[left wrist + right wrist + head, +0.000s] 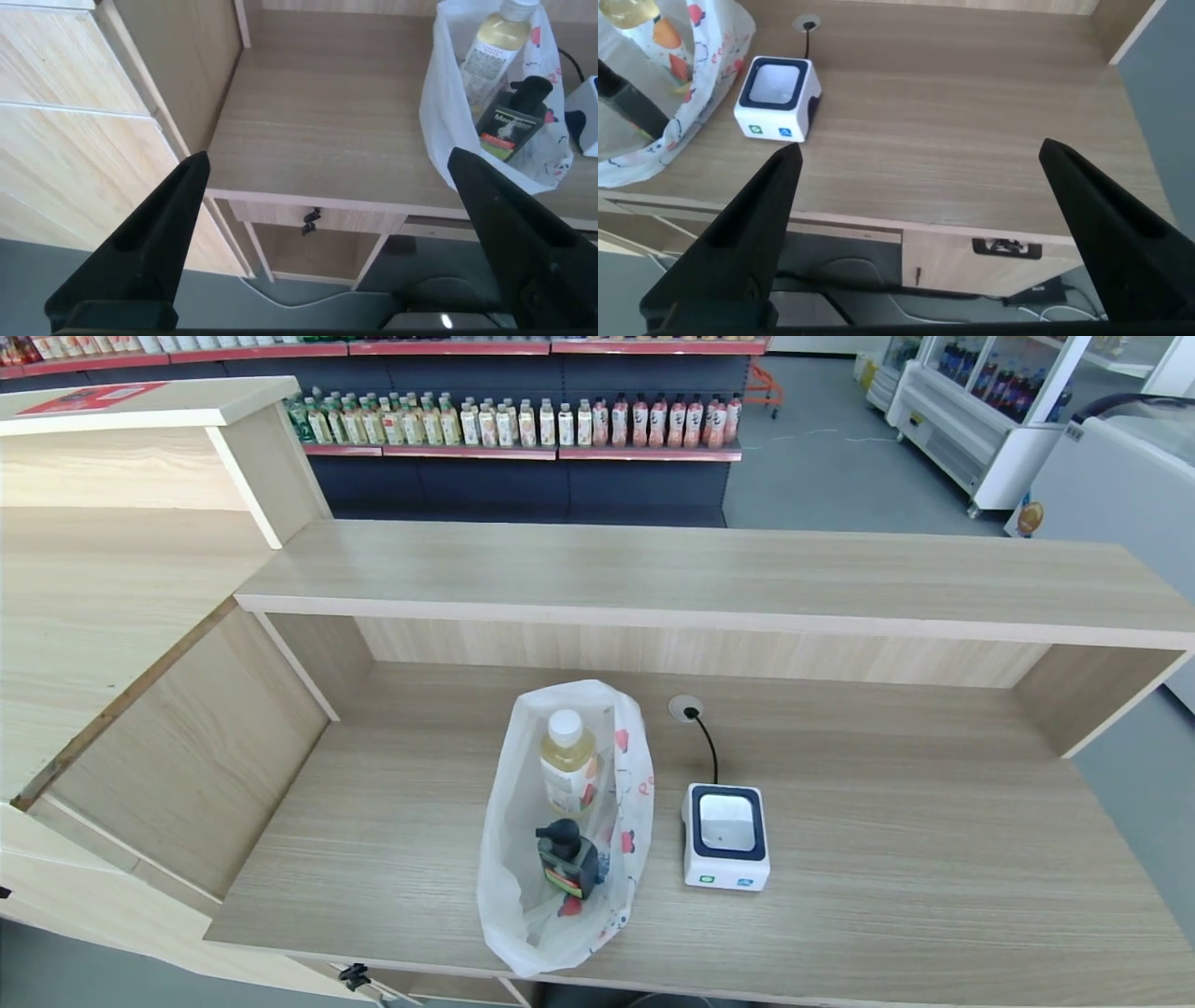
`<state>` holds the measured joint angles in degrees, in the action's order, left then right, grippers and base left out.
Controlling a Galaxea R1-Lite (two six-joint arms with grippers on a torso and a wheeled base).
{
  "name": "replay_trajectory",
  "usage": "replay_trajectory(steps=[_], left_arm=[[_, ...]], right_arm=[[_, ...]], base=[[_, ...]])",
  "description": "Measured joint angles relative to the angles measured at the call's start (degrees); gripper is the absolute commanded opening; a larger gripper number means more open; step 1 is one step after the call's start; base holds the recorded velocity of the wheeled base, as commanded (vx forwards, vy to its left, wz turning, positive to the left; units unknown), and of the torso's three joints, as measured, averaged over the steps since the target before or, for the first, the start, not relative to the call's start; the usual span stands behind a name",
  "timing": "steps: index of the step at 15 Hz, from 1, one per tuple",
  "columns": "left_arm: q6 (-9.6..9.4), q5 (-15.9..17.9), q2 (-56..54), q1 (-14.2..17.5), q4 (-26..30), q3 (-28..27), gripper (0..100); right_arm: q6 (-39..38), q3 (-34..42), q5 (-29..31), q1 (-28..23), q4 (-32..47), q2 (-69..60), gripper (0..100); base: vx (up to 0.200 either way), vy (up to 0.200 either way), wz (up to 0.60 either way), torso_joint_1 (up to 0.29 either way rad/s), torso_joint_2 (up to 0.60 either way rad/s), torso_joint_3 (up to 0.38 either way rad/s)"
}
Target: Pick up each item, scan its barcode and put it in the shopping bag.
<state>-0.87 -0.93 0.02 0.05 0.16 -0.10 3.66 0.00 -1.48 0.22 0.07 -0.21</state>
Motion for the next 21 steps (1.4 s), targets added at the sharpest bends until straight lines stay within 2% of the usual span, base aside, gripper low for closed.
replay_trajectory(steps=[3,6,7,13,16,21], left_arm=[[0.02,0.0,0.0,0.0,0.0,0.0,100],[0.27,0.0,0.0,0.0,0.0,0.0,100],[0.29,0.0,0.0,0.0,0.0,0.0,100],[0.38,0.0,0.0,0.0,0.0,0.0,100],[0.32,0.0,0.0,0.0,0.0,0.0,100],[0.33,0.0,0.0,0.0,0.0,0.0,100]], right_arm=[[0.0,0.0,0.0,0.0,0.0,0.0,100],[0.0,0.0,0.0,0.0,0.0,0.0,100],[0.3,0.0,-0.1,0.0,0.0,0.0,0],[-1.9,0.0,0.3,-0.1,0.1,0.0,0],[-2.0,0.0,0.3,0.0,0.1,0.0,0],[-2.0,0.0,0.3,0.0,0.1,0.1,0]], base=[[0.0,-0.2,0.0,0.006,0.0,-0.001],[0.0,0.0,0.0,0.0,0.0,0.0],[0.0,0.0,0.0,0.0,0.0,0.0],[0.0,0.0,0.0,0.0,0.0,0.0],[0.2,0.0,0.0,-0.001,0.0,0.006],[0.0,0.0,0.0,0.0,0.0,0.0]])
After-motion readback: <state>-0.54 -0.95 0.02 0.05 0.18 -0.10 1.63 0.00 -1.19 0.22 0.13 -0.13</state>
